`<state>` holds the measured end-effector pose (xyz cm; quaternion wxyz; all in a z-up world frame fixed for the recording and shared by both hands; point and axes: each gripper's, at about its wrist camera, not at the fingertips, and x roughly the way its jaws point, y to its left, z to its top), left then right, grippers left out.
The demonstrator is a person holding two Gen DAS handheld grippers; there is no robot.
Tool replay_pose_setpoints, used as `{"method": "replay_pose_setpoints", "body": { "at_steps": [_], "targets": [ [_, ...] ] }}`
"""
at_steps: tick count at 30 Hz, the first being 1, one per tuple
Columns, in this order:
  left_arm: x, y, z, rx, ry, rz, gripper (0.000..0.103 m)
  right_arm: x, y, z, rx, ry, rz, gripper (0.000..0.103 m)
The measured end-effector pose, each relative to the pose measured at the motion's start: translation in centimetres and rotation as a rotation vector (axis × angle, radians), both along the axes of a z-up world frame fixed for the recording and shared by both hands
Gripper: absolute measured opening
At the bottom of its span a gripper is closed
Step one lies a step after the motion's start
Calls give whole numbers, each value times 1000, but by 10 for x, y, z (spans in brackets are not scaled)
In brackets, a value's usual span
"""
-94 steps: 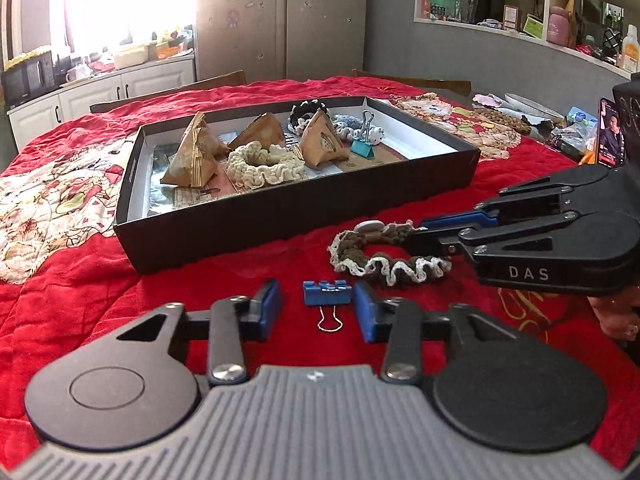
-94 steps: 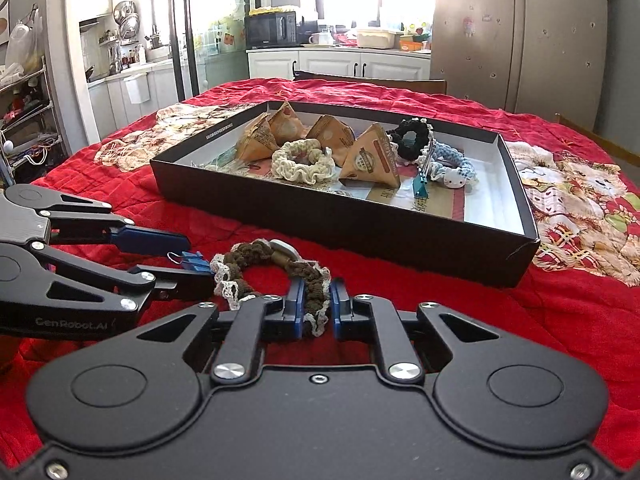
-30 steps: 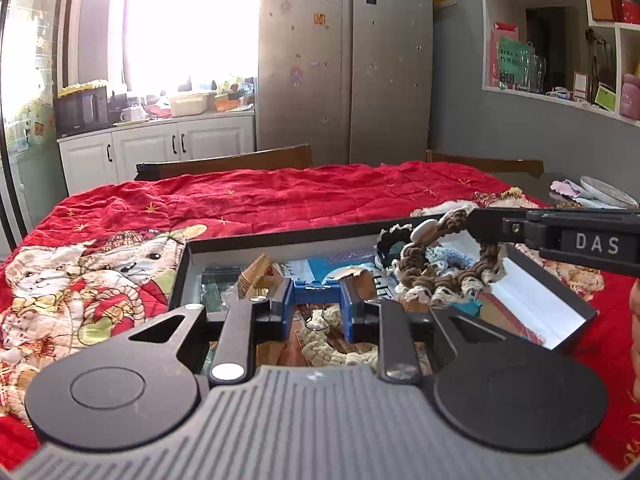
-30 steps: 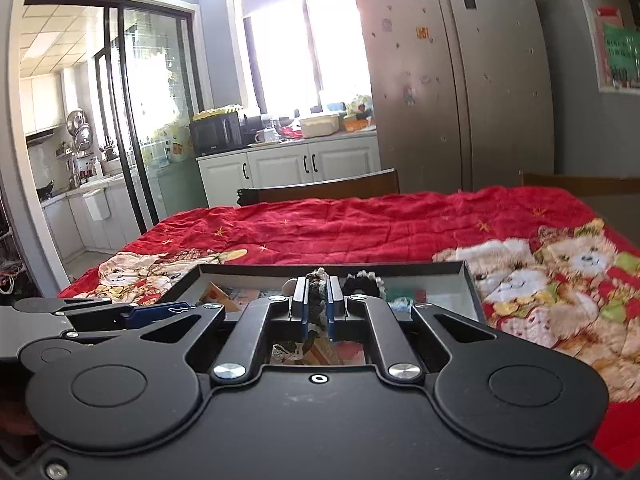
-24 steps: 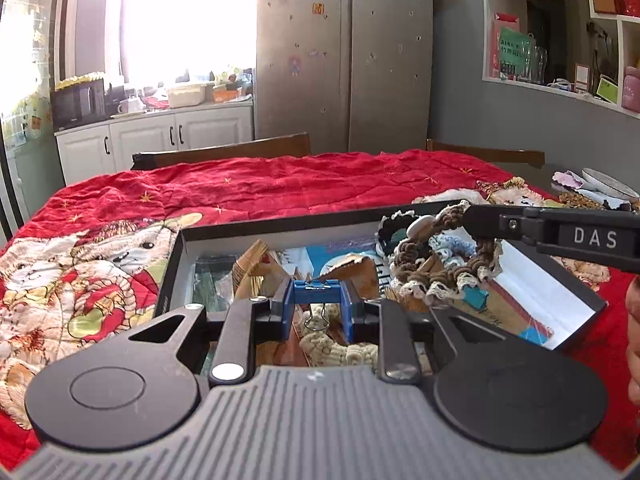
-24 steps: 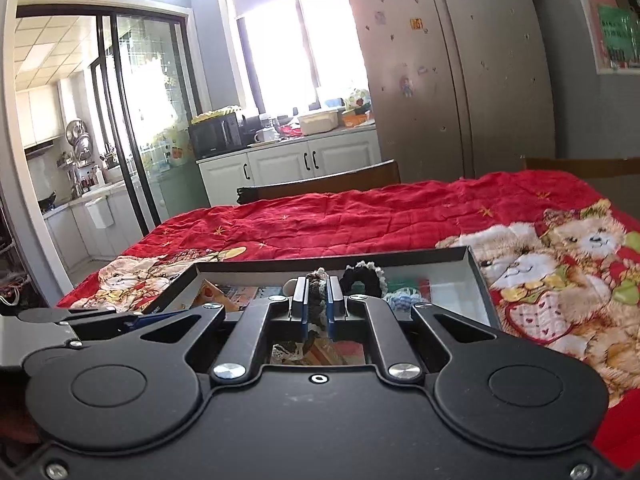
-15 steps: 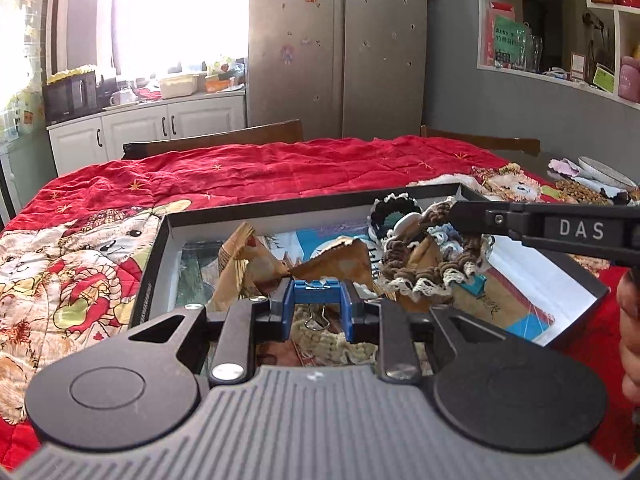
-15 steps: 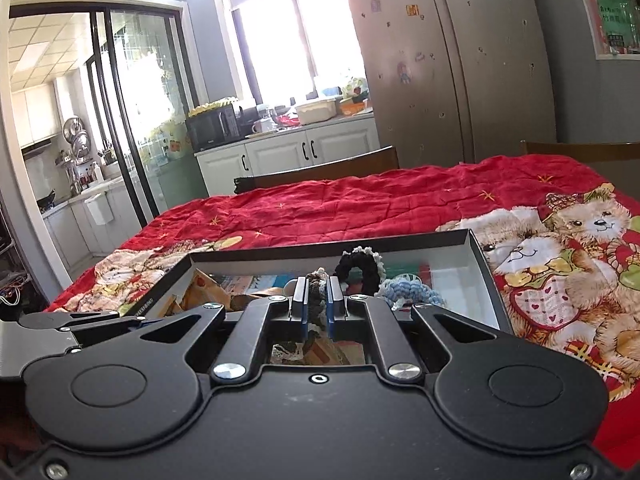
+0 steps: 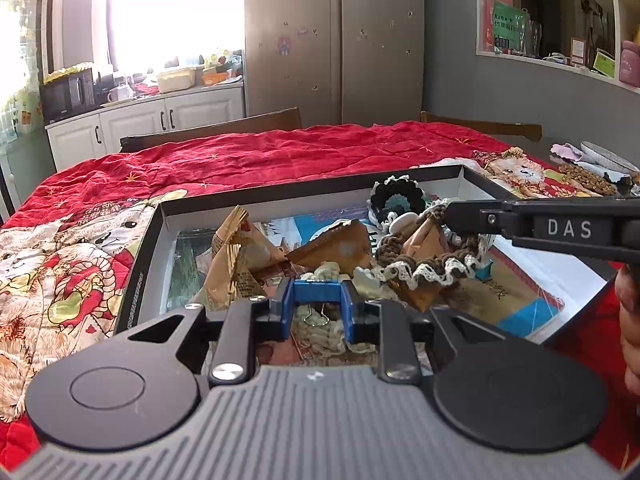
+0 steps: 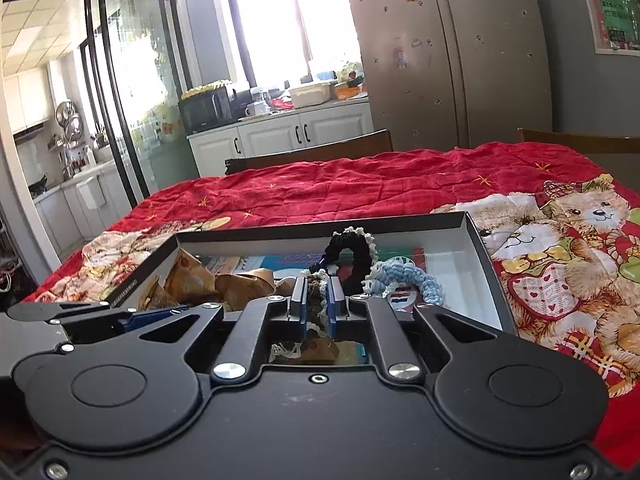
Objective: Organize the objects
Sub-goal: 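Lower the held scrunchie and clip into the box with both tools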
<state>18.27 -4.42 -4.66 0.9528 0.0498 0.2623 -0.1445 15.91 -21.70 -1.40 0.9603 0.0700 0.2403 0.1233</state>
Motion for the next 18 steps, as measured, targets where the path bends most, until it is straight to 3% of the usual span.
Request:
{"method": "replay_pose_setpoints", "body": {
  "at_steps": [4, 11, 16, 18],
  "targets": [
    [1, -1, -1, 3, 1, 1, 31, 0, 2, -1, -7, 3, 2, 12],
    [1, -2, -3, 7, 6, -3, 49, 2, 1, -4, -9, 14, 1, 18],
    [1, -1, -3, 4, 3, -3, 49, 2, 2, -4, -13, 15, -2, 19],
    [1, -2, -3, 5, 3, -2, 50, 2, 1, -5, -12, 15, -4, 25]
  ]
}}
